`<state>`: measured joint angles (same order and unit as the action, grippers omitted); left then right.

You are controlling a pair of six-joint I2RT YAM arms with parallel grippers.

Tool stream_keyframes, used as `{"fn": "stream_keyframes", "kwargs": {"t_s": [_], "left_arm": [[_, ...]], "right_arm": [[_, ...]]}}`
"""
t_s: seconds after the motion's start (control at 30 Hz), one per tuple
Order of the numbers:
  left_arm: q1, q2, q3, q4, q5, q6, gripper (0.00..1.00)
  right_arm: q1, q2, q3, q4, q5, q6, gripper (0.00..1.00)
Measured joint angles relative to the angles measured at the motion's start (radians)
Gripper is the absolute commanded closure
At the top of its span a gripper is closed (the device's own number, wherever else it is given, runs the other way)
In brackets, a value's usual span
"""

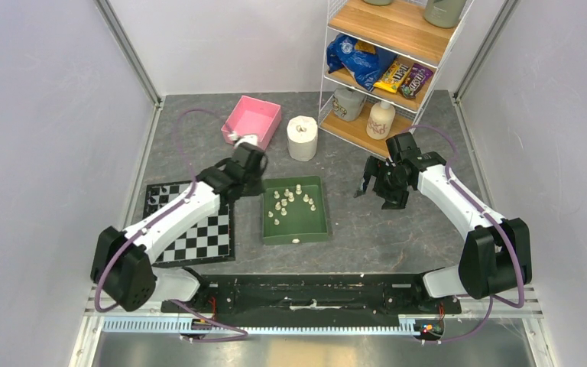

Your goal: Set up the chess pieces on the board

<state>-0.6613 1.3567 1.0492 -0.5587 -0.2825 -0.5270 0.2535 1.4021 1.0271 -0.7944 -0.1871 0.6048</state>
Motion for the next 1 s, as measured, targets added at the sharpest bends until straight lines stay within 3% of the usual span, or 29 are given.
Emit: {"fn": "stream_keyframes", "kwargs": {"t_s": [0.17, 0.43, 1.0], "left_arm": [[0.251, -0.103, -0.166, -0.047, -0.005, 0.000, 0.98], [0.430, -0.140, -0.305, -0.075, 0.004, -0.001, 0.98], [0.506, -0.043, -0.300, -0.032, 0.006, 0.001, 0.98]], "right_arm": [[0.000, 0.000, 0.000, 0.000, 0.000, 0.000, 0.01], [0.000, 0.000, 0.000, 0.000, -0.005, 0.000, 0.01], [0.000, 0.002, 0.000, 0.000, -0.016, 0.000, 0.01]]}}
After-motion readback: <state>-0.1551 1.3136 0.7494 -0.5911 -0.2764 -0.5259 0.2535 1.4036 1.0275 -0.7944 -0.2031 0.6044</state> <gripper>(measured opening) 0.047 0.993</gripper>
